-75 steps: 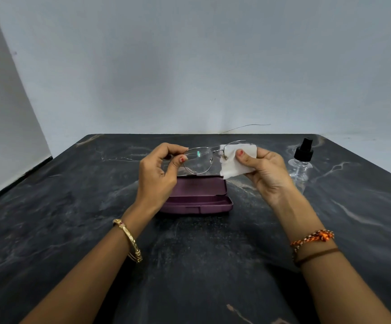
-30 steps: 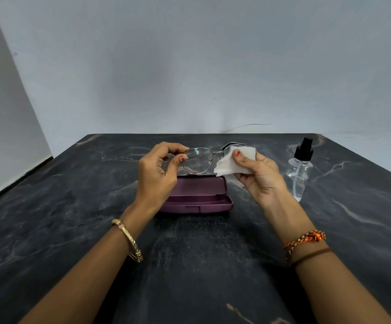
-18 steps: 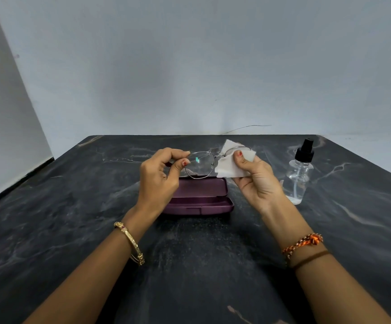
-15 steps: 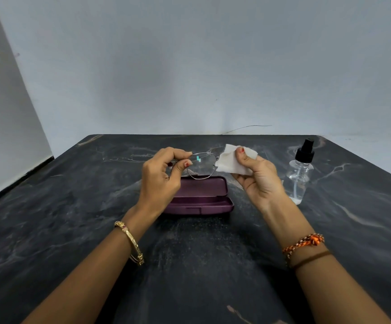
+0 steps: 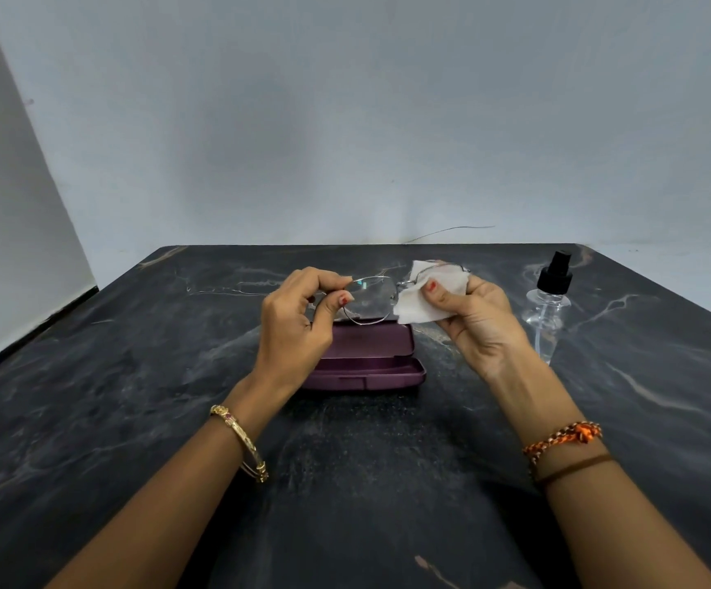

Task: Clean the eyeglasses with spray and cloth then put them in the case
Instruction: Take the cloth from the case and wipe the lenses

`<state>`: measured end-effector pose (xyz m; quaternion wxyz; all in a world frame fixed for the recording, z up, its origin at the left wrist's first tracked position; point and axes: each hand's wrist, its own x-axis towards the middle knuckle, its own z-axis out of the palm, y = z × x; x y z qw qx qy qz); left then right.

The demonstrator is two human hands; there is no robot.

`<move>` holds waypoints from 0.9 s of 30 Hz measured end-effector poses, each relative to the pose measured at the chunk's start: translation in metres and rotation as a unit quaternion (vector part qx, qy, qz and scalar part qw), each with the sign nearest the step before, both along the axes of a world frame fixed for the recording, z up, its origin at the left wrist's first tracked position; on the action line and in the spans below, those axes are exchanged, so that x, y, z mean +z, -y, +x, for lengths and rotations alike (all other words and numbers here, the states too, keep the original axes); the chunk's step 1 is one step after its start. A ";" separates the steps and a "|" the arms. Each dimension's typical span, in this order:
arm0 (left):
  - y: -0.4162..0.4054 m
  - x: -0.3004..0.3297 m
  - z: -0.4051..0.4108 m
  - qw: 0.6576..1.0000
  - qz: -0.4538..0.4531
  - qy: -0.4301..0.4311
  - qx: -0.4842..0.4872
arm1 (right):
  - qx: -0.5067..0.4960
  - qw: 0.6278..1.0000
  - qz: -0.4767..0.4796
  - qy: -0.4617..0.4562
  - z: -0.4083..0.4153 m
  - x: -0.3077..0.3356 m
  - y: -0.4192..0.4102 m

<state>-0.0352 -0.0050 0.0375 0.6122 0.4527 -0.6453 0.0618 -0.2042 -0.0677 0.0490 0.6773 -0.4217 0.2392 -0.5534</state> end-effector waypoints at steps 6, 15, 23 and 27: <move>0.001 0.003 0.004 0.999 0.022 -0.038 0.010 | -0.010 1.000 -0.004 -0.016 -0.002 0.000 0.001; 0.000 0.000 0.000 1.000 0.025 -0.015 0.005 | -0.047 0.982 0.116 0.139 0.013 -0.002 -0.005; 0.003 -0.001 0.005 0.997 0.029 -0.070 0.006 | -0.016 0.991 0.052 0.126 0.019 -0.004 -0.008; 0.000 0.001 0.004 0.999 0.016 -0.037 0.005 | -0.047 0.999 0.005 0.009 0.012 -0.001 -0.008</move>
